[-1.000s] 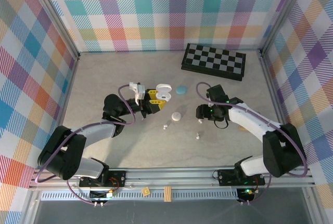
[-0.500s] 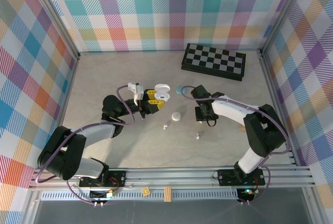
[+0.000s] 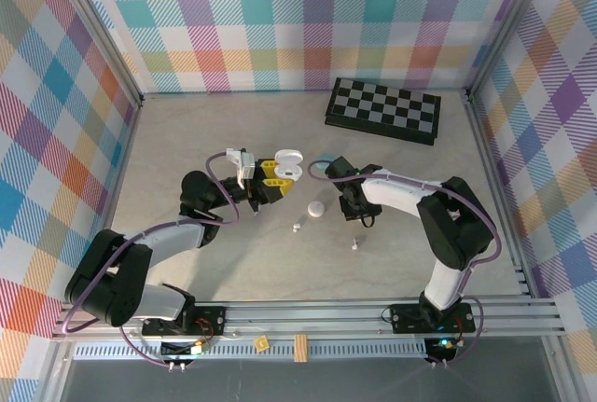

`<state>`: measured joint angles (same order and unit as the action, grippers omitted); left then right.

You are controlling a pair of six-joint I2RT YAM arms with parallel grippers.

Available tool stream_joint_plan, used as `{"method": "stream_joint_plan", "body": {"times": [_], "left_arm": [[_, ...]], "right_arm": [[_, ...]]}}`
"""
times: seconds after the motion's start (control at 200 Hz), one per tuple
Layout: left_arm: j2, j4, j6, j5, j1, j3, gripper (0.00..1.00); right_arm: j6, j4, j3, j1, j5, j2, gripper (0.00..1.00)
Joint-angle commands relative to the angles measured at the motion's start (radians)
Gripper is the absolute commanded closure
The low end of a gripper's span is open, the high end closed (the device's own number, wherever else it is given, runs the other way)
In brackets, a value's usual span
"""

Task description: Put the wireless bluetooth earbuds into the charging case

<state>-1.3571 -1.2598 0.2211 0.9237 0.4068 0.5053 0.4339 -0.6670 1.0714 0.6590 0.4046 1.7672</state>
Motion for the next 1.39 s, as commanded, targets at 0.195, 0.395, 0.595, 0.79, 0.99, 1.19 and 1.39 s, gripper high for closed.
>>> {"method": "stream_joint_plan", "body": {"times": [0.195,0.395,0.595,0.79,0.99,1.19,1.39], "left_arm": [[0.029,-0.05,0.016,0.039,-0.016,-0.008,0.65],[0.033,-0.053,0.021,0.042,-0.016,-0.01,0.65],[0.031,-0.052,0.022,0.046,-0.016,-0.008,0.65],[0.028,-0.052,0.026,0.049,-0.016,-0.006,0.65],[0.024,-0.052,0.026,0.054,-0.016,-0.004,0.65],[0.024,-0.052,0.026,0.058,-0.016,-0.004,0.65],[0.022,-0.052,0.027,0.058,-0.016,-0.005,0.66]], "right_arm": [[-0.009,-0.078,0.024,0.018,0.039,0.034,0.57],[-0.012,-0.104,0.035,0.019,0.072,0.033,0.59],[-0.009,-0.115,0.039,0.019,0.088,0.028,0.62],[-0.003,-0.121,0.048,0.019,0.091,0.046,0.68],[0.006,-0.126,0.061,0.018,0.087,0.062,0.72],[0.018,-0.135,0.073,0.019,0.084,0.072,0.77],[0.014,-0.123,0.061,0.019,0.085,0.041,0.81]]}}
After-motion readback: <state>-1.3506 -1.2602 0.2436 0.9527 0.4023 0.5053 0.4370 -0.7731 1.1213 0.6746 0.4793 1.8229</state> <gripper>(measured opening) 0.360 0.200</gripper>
